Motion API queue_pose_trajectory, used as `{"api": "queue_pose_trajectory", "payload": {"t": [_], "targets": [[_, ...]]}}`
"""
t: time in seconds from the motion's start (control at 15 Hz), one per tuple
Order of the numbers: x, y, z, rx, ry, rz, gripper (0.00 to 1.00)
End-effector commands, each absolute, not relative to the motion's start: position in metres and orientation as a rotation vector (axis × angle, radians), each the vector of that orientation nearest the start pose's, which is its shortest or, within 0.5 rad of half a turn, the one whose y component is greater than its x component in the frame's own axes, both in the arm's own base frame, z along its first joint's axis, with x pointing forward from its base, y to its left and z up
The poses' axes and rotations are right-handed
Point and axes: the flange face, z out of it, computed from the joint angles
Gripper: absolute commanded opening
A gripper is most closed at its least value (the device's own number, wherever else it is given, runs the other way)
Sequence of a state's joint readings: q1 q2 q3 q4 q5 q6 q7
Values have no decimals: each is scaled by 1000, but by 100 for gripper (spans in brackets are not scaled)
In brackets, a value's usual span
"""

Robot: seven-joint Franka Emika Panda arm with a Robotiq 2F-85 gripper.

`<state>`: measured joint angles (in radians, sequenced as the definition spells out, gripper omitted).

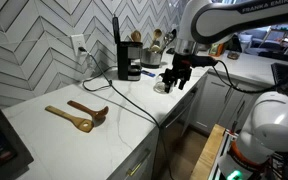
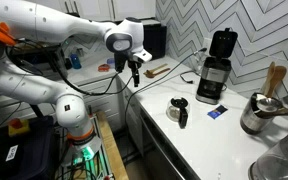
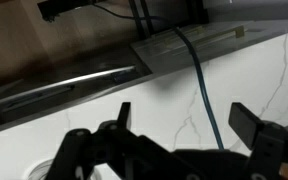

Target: Close the opened top lid of the coffee maker, remove the plate that is in the coffee maker rack and put it on top of the coffee maker

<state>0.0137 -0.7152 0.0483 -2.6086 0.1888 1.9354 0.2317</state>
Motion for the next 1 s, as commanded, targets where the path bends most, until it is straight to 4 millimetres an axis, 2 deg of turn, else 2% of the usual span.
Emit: {"api": "queue_pose_trajectory", "payload": {"t": [0.0, 0.47, 0.53, 0.8, 0.93], "targets": [[337, 34, 480, -2969, 365, -30, 100], [337, 34, 480, -2969, 365, -30, 100], [342, 32, 482, -2997, 369, -49, 100], [399, 35, 502, -3163, 235, -262, 100], [437, 39, 510, -3212, 131, -434, 100]]}}
